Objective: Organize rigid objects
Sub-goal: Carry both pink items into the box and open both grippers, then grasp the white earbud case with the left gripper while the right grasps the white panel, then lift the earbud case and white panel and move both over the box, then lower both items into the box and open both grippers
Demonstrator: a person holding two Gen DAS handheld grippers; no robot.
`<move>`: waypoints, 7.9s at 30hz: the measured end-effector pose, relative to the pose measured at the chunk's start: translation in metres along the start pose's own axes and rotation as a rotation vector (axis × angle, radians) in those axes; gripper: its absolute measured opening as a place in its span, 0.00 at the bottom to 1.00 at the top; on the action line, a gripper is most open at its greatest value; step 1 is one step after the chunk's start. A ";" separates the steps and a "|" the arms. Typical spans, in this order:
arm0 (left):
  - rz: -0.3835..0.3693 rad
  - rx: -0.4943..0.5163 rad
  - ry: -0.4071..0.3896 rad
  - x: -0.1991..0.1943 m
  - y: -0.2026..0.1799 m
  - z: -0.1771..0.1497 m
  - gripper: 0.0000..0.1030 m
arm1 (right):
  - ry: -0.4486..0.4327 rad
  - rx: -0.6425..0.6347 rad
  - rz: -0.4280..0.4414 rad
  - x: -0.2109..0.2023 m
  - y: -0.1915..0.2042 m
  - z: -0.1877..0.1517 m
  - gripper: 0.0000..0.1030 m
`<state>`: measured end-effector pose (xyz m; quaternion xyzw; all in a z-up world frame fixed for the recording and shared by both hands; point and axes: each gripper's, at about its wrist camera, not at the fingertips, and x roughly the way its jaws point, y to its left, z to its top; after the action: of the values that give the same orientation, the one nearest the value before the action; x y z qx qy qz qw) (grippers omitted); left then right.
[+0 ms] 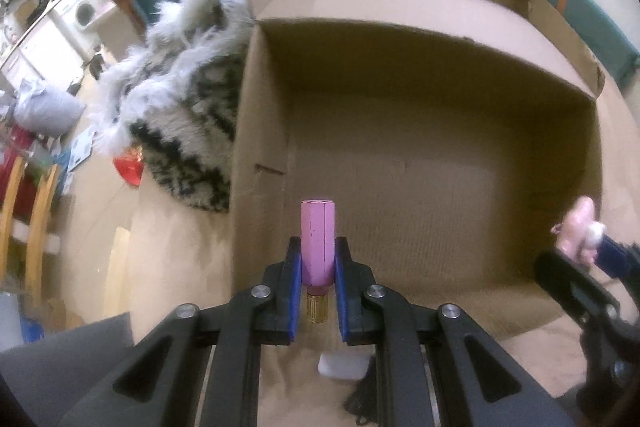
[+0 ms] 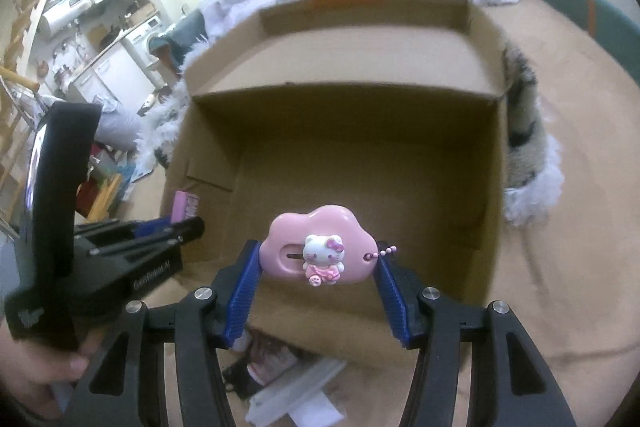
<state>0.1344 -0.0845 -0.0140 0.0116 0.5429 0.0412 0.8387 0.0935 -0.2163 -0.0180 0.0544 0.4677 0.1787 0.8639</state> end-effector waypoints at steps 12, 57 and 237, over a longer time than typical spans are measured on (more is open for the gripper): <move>-0.047 0.046 0.037 0.046 0.002 -0.009 0.13 | 0.110 0.064 -0.075 0.062 -0.011 -0.012 0.57; -0.152 -0.001 -0.069 -0.011 0.055 -0.068 0.61 | -0.035 0.071 -0.074 -0.018 0.004 -0.054 0.87; -0.125 0.047 -0.037 0.039 -0.002 0.000 0.64 | -0.030 0.232 0.071 0.039 -0.041 0.018 0.68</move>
<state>0.1503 -0.0831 -0.0500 -0.0017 0.5277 -0.0243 0.8491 0.1386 -0.2395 -0.0491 0.1730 0.4699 0.1529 0.8520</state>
